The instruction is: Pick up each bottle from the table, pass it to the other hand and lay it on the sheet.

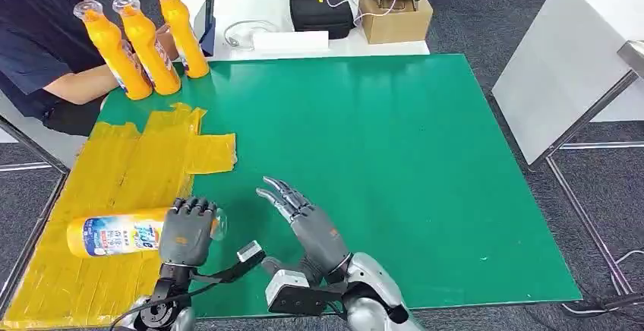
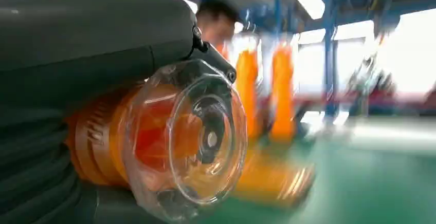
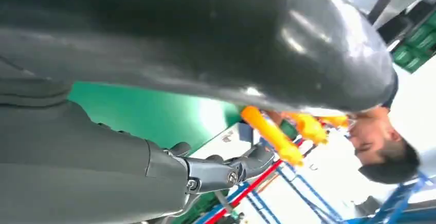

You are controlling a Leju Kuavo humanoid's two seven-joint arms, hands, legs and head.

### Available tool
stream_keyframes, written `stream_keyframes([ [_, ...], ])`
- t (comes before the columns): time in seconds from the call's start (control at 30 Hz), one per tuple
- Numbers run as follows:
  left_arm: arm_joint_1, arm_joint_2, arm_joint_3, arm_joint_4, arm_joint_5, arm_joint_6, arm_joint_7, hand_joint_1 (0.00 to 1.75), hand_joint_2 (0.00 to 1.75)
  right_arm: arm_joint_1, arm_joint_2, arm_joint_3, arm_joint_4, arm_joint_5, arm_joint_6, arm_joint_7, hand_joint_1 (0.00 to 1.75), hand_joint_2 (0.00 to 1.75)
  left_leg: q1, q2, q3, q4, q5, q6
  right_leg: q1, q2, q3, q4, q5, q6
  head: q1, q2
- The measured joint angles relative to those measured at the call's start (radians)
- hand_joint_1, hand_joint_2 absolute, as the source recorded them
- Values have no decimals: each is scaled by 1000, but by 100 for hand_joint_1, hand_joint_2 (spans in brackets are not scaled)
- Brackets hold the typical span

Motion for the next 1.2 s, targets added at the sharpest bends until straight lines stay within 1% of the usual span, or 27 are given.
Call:
stream_keyframes([
  [0.1, -42, 28, -17, 177, 0, 38, -11, 175, 175, -24, -1, 14, 9, -16, 9, -3, 0, 0, 0, -1, 0, 0, 0, 0, 0, 0, 1, 0, 0, 0, 0, 0],
  [0.17, -78, 36, -17, 253, 2, 45, -38, 175, 175, -37, -5, 21, 16, -24, 15, -4, 0, 0, -1, -6, 1, 0, 0, 0, -1, -5, 5, 0, -2, 1, 0, 0],
  [0.27, -132, 37, -17, 342, 6, 44, -63, 175, 175, -53, -5, 32, 23, -29, 15, -5, 0, 0, -2, -7, 4, -1, -3, 1, -2, -7, 11, 0, -4, 2, 0, 0],
  [0.3, -146, 37, -17, 362, 11, 43, -68, 33, 175, -55, -6, 32, 25, -31, 16, -5, 0, 0, -3, -8, 7, -1, -4, 2, -2, -7, 14, 0, -5, 3, 0, 0],
  [0.33, -157, 37, -17, 379, 13, 42, -75, 0, 0, -57, -8, 32, 26, -33, 17, -5, 0, 0, -3, -8, 10, -1, -6, 2, -3, -8, 18, -1, -7, 3, 0, 0],
  [0.43, -180, 38, -15, 423, 23, 39, -101, 0, 0, -66, -12, 40, 33, -36, 18, -6, 0, 0, -3, -9, 18, -2, -10, 4, -3, -8, 25, -1, -8, 2, 1, 0],
  [0.77, -210, 43, 33, 472, 53, 37, -181, 0, 0, -71, -15, 49, 47, -44, 27, -7, 0, 0, -3, -10, 30, -3, -8, 4, -2, -9, 37, -1, -7, 2, 0, 0],
  [0.8, -209, 43, 41, 472, 61, 38, -197, 0, 0, -71, -15, 49, 47, -44, 28, -7, 0, 0, -3, -10, 30, -3, -4, 2, -2, -9, 37, -1, -7, 2, 0, 0],
  [0.87, -205, 43, 57, 471, 73, 41, -222, 0, 0, -71, -15, 49, 47, -44, 29, -7, 0, 0, -3, -10, 30, -3, -4, 2, -2, -9, 37, 0, -7, 2, 0, 0],
  [1.03, -196, 43, 81, 470, 87, 44, -236, 0, 0, -71, -16, 49, 50, -45, 29, -7, 0, 0, -5, -12, 28, -3, -5, 2, -4, -10, 36, 0, -9, 4, 0, 0],
  [1.07, -189, 43, 85, 468, 107, 48, -260, 0, 0, -71, -16, 49, 51, -45, 29, -7, 0, 0, -5, -12, 28, -3, -5, 3, -4, -10, 35, 0, -9, 4, 0, 0],
  [1.2, -122, 30, 133, 390, 288, 58, -461, 0, 0, -68, -17, 49, 56, -40, 23, -6, 0, 0, -6, -10, 24, -2, -5, 3, -4, -9, 28, 0, -8, 4, 0, 0],
])
